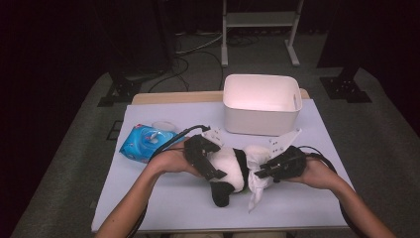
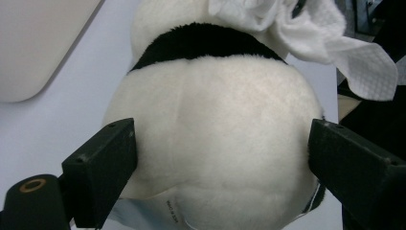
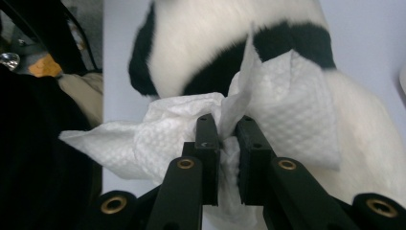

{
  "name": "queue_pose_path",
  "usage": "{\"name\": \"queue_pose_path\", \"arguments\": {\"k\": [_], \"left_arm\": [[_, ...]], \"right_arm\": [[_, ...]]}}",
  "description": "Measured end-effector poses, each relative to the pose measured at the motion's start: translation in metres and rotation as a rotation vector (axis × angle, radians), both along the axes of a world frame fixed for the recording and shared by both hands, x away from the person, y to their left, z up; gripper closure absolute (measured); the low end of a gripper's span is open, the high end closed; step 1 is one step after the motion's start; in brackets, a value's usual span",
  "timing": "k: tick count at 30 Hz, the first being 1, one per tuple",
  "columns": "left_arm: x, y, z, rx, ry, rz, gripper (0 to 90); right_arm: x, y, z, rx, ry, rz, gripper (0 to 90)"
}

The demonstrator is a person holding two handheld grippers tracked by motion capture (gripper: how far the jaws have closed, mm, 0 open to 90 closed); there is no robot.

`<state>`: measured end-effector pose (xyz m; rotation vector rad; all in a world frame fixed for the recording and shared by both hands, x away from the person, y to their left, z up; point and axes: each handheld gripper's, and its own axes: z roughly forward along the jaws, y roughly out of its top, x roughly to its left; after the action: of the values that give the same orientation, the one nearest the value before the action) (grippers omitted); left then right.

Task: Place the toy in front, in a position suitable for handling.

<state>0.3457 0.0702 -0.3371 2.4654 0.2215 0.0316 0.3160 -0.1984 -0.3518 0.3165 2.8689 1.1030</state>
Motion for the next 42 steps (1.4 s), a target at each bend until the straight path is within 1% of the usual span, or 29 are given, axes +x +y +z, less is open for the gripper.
{"name": "queue_pose_path", "arguments": {"k": [2,4,5,7,9,10,13,15,17,18,20,21,22,25,27,28,30,31,34,35,37,38,40,42], "left_arm": [[-0.001,0.001,-0.004,-0.015,0.005,-0.007,10.4],[-0.004,-0.001,-0.008,-0.025,-0.002,-0.015,10.6],[-0.005,-0.002,-0.01,-0.027,-0.004,-0.025,10.8],[-0.007,-0.003,-0.014,-0.033,-0.013,-0.027,10.9],[-0.007,-0.003,-0.015,-0.036,-0.009,-0.029,10.9],[-0.007,-0.002,-0.016,-0.038,-0.009,-0.03,11.0],[-0.007,-0.001,-0.017,-0.047,-0.011,-0.03,11.1],[-0.006,-0.001,-0.017,-0.057,-0.006,-0.028,11.1],[-0.004,0.0,-0.017,-0.069,-0.002,-0.025,11.1],[-0.003,0.0,-0.016,-0.071,-0.001,-0.022,11.1],[-0.003,0.0,-0.015,-0.072,0.0,-0.018,11.1],[-0.002,0.0,-0.014,-0.071,-0.001,-0.017,11.1],[-0.002,-0.001,-0.013,-0.064,-0.006,-0.021,11.0],[0.0,-0.002,-0.01,-0.053,-0.013,-0.023,11.1],[0.002,-0.002,-0.01,-0.054,-0.01,-0.023,11.1],[0.004,-0.001,-0.011,-0.06,-0.003,-0.008,11.2],[0.008,0.0,-0.012,-0.057,0.004,-0.003,11.2],[0.009,0.001,-0.014,-0.061,0.007,0.0,11.2],[0.009,0.001,-0.015,-0.06,0.003,-0.001,11.2],[0.009,0.001,-0.015,-0.061,0.004,0.004,11.2],[0.009,0.0,-0.014,-0.057,0.005,-0.002,11.2],[0.009,0.0,-0.014,-0.057,0.008,-0.004,11.2],[0.008,-0.001,-0.011,-0.062,0.021,-0.001,11.4],[0.009,-0.001,-0.008,-0.067,0.02,-0.005,13.1]], "right_arm": [[-0.001,0.006,0.005,0.008,-0.012,0.018,80.3],[0.0,0.016,0.01,0.009,-0.028,0.037,80.3],[0.002,0.021,0.012,0.006,-0.035,0.045,80.4],[0.006,0.032,0.014,-0.009,-0.048,0.059,80.3],[0.012,0.038,0.016,-0.015,-0.048,0.067,80.3],[0.015,0.038,0.017,-0.015,-0.048,0.063,80.4],[0.022,0.033,0.018,-0.03,-0.05,0.037,79.8],[0.026,0.025,0.016,-0.046,-0.037,0.006,79.8],[0.029,0.014,0.015,-0.051,-0.026,-0.019,79.8],[0.031,0.008,0.015,-0.049,-0.027,-0.028,79.8],[0.034,-0.003,0.013,-0.035,-0.012,-0.053,79.8],[0.034,-0.007,0.012,-0.038,-0.008,-0.065,79.8],[0.035,-0.011,0.011,-0.033,0.002,-0.074,79.8],[0.034,-0.018,0.005,-0.019,0.025,-0.081,79.9],[0.032,-0.02,0.002,-0.005,0.039,-0.081,80.2],[0.03,-0.021,0.0,0.002,0.05,-0.083,80.3],[0.027,-0.022,-0.003,0.008,0.052,-0.078,80.6],[0.025,-0.023,-0.004,0.011,0.06,-0.079,80.7],[0.018,-0.023,-0.007,0.009,0.06,-0.074,80.9],[0.016,-0.023,-0.008,0.005,0.058,-0.069,80.9],[0.011,-0.022,-0.008,-0.007,0.051,-0.064,80.9],[0.009,-0.021,-0.008,-0.013,0.044,-0.059,80.9],[0.005,-0.02,-0.008,-0.02,0.049,-0.061,80.9],[0.003,-0.02,-0.009,-0.022,0.047,-0.049,80.8]]}}
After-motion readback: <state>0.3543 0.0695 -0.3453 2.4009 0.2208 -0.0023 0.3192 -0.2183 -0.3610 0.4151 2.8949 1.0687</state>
